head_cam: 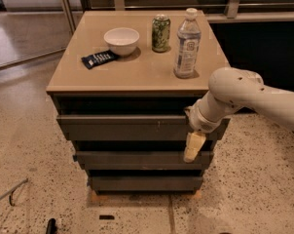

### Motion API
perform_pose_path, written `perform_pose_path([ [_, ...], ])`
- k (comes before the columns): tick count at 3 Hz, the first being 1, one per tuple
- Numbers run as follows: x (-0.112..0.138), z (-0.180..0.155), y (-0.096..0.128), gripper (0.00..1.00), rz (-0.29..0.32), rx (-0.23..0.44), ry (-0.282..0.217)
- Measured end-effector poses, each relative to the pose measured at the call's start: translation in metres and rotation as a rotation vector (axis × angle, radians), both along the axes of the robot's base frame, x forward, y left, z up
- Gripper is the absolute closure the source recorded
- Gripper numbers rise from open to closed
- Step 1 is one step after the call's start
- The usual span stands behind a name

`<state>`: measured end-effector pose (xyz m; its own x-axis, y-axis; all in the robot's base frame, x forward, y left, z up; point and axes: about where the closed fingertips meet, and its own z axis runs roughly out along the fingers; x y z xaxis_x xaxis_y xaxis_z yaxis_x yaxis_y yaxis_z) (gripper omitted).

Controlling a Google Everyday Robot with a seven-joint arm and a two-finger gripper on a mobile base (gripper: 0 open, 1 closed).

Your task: Open top drawer

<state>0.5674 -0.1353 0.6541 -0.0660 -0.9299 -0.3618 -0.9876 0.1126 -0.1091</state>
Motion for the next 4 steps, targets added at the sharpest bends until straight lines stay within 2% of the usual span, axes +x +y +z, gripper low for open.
perform_pose_path([
  [1,-0.008,0.005,-0.003,0.0,-0.002,0.009,0.009],
  [2,-0.022,0.011,-0.011,0.0,0.0,-0.002,0.04],
  [4,-0.061,0.018,-0.029,0.0,0.015,-0.007,0.152],
])
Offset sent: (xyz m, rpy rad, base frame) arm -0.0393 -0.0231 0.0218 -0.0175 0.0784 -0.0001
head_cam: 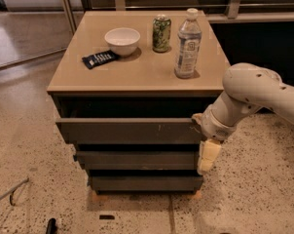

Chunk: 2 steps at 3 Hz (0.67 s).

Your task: Open top drawer

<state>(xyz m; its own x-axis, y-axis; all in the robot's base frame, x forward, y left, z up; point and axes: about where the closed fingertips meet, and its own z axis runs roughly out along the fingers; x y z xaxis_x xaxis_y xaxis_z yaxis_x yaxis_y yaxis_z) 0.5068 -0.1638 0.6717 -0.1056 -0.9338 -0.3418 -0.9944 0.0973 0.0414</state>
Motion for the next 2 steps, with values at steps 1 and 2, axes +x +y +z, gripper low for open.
perform_pose_path([
  [1,-0.017,0.004,-0.003,0.0,0.007,0.01,0.045],
  [2,-0.035,0.01,-0.006,0.0,0.004,0.018,0.08],
])
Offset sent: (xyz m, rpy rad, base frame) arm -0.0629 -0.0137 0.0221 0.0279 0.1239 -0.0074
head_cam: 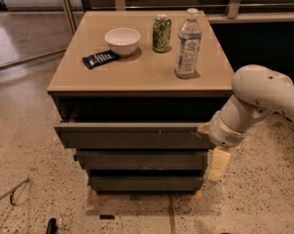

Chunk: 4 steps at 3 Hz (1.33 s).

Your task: Open top drawer

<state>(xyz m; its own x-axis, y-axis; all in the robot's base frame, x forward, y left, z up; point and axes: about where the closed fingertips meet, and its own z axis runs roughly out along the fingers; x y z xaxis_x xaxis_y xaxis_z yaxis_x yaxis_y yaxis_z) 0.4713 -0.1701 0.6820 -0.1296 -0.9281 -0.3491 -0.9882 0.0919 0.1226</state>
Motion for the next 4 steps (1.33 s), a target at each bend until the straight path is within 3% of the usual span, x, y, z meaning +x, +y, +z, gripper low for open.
perform_pose_path([
  [1,-0.012,0.015,0.001,0.0,-0.007,0.012,-0.016],
  [2,-0.013,0.033,0.006,0.0,-0.011,0.011,-0.092],
  [3,0.0,0.044,0.013,0.0,-0.015,0.009,-0.201],
  [4,0.018,0.038,0.02,0.0,-0.021,0.012,-0.268],
])
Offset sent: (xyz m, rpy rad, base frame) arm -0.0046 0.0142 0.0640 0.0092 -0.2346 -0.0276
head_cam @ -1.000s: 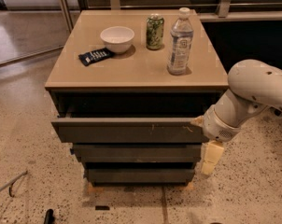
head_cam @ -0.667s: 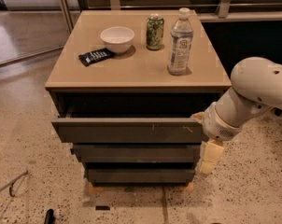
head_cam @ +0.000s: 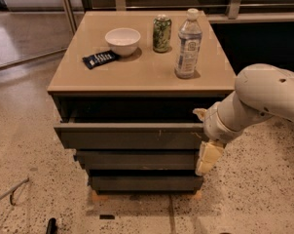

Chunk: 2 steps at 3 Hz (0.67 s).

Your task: Open top drawer

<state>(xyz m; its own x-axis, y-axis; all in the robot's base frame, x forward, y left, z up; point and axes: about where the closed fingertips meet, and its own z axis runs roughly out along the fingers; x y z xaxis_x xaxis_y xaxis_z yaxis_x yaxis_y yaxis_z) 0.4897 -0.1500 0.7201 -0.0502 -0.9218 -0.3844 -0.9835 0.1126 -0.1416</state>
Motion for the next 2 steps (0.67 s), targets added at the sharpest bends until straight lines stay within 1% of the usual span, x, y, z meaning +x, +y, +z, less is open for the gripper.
perform_pose_path([
  [1,0.015,-0.015,0.004,0.0,-0.01,0.004,-0.015],
  [2,0.03,-0.03,0.009,0.0,-0.013,0.007,-0.02],
])
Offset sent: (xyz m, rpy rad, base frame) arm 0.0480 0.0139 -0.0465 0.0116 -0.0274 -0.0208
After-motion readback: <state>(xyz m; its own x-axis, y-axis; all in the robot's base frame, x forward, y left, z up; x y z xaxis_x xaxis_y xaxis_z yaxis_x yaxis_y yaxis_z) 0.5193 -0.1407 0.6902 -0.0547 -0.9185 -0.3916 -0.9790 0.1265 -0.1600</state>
